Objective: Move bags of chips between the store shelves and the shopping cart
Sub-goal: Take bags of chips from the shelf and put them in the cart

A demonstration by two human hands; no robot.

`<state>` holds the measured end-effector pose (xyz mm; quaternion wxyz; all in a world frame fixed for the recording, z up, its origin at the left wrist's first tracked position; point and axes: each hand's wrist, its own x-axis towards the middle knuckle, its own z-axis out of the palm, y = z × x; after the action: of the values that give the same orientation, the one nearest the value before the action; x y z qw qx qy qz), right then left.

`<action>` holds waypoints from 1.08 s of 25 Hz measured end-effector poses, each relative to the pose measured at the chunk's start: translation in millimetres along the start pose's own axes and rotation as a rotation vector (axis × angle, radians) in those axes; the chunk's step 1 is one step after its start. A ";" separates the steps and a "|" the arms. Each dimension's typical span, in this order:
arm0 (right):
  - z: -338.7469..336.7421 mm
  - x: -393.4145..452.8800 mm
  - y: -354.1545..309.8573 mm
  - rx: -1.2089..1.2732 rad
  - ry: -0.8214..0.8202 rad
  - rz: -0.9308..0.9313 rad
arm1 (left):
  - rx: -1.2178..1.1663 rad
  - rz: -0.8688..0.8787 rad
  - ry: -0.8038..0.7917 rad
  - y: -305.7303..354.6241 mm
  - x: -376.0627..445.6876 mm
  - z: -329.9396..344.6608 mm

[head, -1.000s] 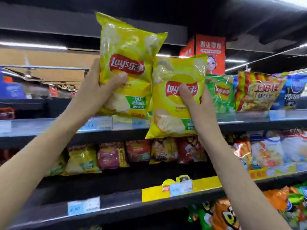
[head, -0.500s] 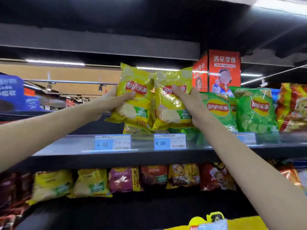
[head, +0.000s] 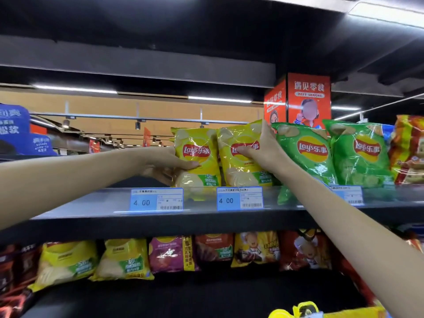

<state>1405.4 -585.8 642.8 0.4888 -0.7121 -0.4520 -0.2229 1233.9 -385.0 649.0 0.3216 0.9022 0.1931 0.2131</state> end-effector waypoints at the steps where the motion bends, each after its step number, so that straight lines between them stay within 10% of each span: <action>1: 1.4 -1.1 -1.4 -0.075 -0.014 -0.026 | 0.041 0.010 -0.009 0.8 -0.1 2.6; 13: -7.6 -17.7 -18.7 -0.348 -0.125 -0.367 | 0.862 0.118 0.283 22.1 -36.9 -9.4; 27: -1.6 -186.0 -85.0 0.004 -0.408 -0.678 | 0.952 0.095 0.542 29.6 -273.0 41.5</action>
<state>1240.8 -656.8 544.3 0.2890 -0.5511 -0.7498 -0.2249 1033.4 -559.5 568.4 -0.1931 0.8686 0.3030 0.3412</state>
